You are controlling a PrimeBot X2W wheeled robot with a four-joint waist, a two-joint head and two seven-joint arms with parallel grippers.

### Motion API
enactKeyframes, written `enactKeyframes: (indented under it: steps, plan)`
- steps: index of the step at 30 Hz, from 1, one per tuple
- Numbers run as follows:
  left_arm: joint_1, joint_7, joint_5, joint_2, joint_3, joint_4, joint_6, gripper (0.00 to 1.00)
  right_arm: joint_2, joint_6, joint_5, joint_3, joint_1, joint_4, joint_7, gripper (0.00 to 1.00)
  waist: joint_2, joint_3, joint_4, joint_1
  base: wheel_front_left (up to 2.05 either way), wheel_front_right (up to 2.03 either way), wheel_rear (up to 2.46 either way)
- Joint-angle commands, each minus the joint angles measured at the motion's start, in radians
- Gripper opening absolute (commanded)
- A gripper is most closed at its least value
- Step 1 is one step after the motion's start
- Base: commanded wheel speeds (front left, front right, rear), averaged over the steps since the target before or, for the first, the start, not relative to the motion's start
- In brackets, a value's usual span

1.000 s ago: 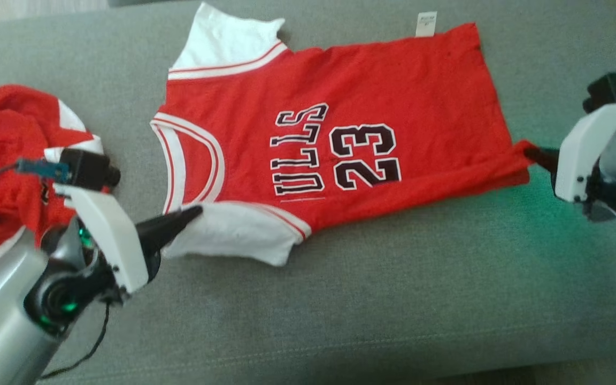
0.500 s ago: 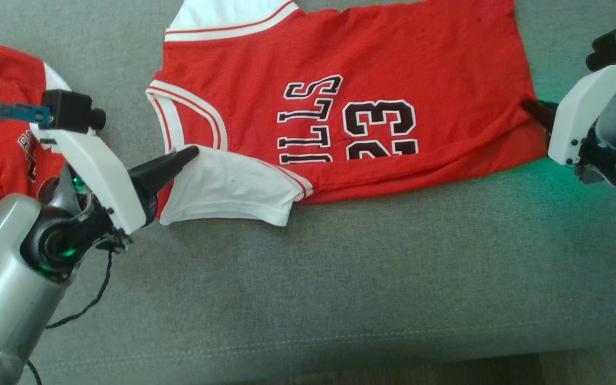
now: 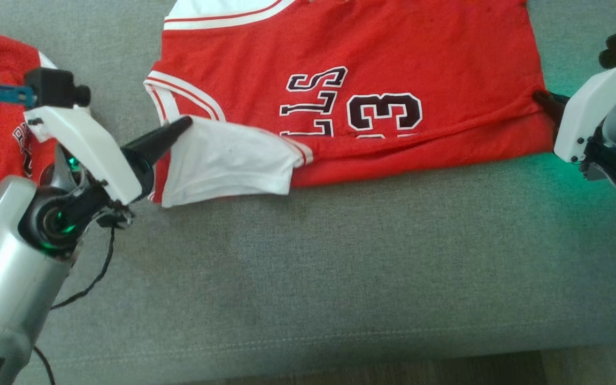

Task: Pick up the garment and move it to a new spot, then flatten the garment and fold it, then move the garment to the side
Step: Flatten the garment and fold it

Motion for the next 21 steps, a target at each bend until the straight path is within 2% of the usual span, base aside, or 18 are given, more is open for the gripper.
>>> enactKeyframes:
  steps: [1, 5, 6, 7, 8, 9, 10, 11, 14, 15, 21]
  plan:
    - [-0.049, -0.015, -0.007, 0.031, 0.058, -0.016, 0.008, 0.00, -0.012, 0.007, 0.008, 0.005, -0.023, -0.010, -0.013, 0.00, 0.0000, 0.001, 0.000, -0.0001, 0.00, 0.00, 0.00]
    - [-0.056, -0.034, -0.014, 0.015, 0.074, 0.006, 0.025, 0.00, -0.009, 0.007, 0.020, 0.016, -0.031, -0.003, -0.030, 0.00, 0.0000, 0.006, -0.001, -0.0001, 0.00, 0.00, 0.00]
    - [-0.059, -0.039, -0.013, 0.012, 0.075, 0.012, 0.029, 0.00, -0.007, 0.007, 0.021, 0.017, -0.034, -0.002, -0.043, 0.18, 0.0000, 0.008, -0.001, -0.0001, 0.00, 0.00, 0.00]
    - [-0.062, -0.043, -0.010, 0.009, 0.075, 0.019, 0.032, 0.00, -0.005, 0.007, 0.020, 0.016, -0.038, 0.003, -0.061, 0.99, 0.0000, 0.010, -0.001, -0.0001, 0.00, 0.00, 0.00]
    - [-0.066, -0.048, -0.006, 0.006, 0.076, 0.025, 0.036, 0.00, -0.002, 0.007, 0.021, 0.012, -0.044, 0.012, -0.080, 1.00, 0.0000, 0.011, -0.002, -0.0001, 0.00, 0.00, 0.00]
    - [-0.069, -0.056, -0.002, 0.002, 0.078, 0.033, 0.042, 0.20, 0.002, 0.007, 0.022, 0.008, -0.049, 0.022, -0.098, 1.00, 0.0000, 0.013, -0.002, -0.0001, 0.00, 0.00, 0.00]
    - [-0.073, -0.069, 0.006, -0.001, 0.080, 0.042, 0.052, 0.74, 0.007, 0.007, 0.021, 0.007, -0.054, 0.031, -0.115, 1.00, 0.0000, 0.013, -0.002, -0.0001, 0.00, 0.00, 0.00]
    - [-0.078, -0.083, 0.012, -0.008, 0.084, 0.053, 0.064, 1.00, 0.012, 0.007, 0.019, 0.008, -0.058, 0.037, -0.132, 1.00, 0.0000, 0.014, -0.003, -0.0001, 0.00, 0.00, 0.00]
    - [-0.095, -0.146, 0.030, -0.033, 0.106, 0.091, 0.102, 1.00, 0.022, 0.007, 0.009, 0.006, -0.067, 0.066, -0.193, 1.00, 0.0000, 0.013, -0.004, -0.0001, 0.00, 0.00, 0.00]
    - [-0.095, -0.146, 0.030, -0.033, 0.106, 0.091, 0.102, 1.00, 0.022, 0.007, 0.009, 0.006, -0.067, 0.066, -0.193, 1.00, 0.0000, 0.013, -0.004, -0.0001, 0.00, 0.00, 0.00]
    - [-0.126, -0.329, 0.063, -0.090, 0.168, 0.178, 0.147, 1.00, 0.044, 0.007, -0.006, 0.004, -0.066, 0.117, -0.321, 1.00, 0.0000, -0.002, -0.011, -0.0001, 0.00, 0.00, 0.00]
